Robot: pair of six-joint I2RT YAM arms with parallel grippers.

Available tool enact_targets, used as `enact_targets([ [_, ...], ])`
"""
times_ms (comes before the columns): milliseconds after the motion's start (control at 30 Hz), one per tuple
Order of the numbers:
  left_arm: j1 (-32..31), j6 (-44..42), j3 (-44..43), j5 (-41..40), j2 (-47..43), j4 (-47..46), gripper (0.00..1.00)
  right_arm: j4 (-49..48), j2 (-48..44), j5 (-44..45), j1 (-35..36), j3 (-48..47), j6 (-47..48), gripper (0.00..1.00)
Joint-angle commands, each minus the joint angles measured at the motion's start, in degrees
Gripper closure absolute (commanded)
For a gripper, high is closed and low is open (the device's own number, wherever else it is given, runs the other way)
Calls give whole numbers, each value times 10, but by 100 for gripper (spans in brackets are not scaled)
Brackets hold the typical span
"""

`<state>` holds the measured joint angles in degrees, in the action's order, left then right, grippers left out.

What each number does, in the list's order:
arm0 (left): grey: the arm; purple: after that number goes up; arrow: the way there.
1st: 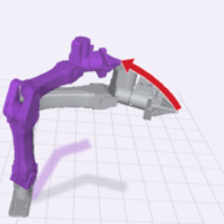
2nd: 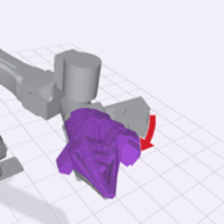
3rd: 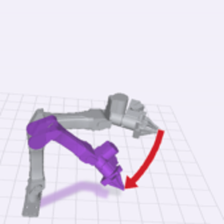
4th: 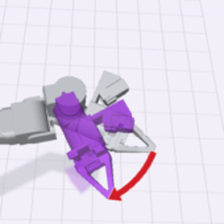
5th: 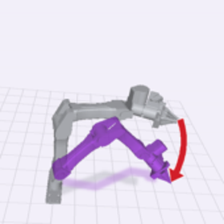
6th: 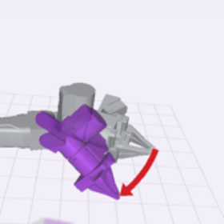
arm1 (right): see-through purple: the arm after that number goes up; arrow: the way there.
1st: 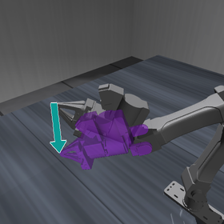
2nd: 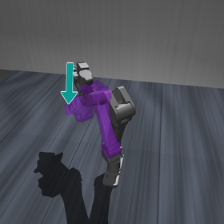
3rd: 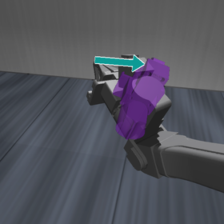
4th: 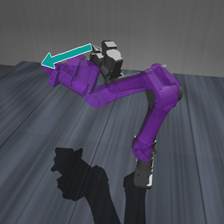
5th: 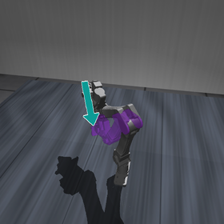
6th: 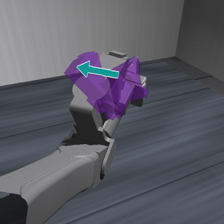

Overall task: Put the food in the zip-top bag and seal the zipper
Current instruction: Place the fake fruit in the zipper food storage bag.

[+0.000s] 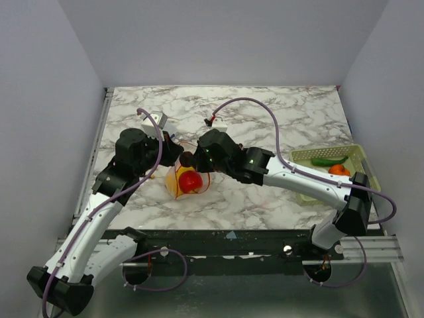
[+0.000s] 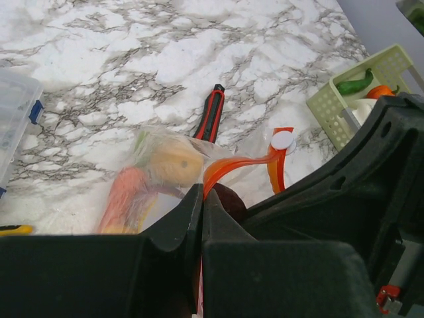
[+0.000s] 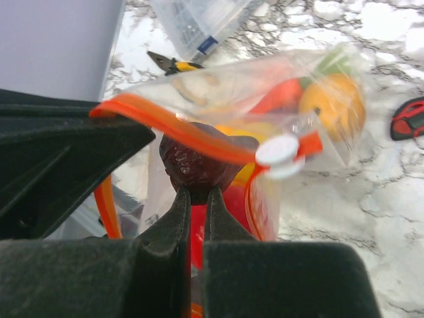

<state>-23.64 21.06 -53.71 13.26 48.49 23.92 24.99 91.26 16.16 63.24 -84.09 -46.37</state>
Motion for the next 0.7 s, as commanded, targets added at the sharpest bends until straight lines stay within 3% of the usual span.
enact_targets([
  [0,-1,-4,-16,-37,27,16,100,60,17,94,14,-16,-3,100],
  [433,2,0,-13,-2,44,3,100,76,14,133,15,3,-8,99],
  [667,2,1,-16,8,49,7,100,69,25,108,14,7,-3,77],
])
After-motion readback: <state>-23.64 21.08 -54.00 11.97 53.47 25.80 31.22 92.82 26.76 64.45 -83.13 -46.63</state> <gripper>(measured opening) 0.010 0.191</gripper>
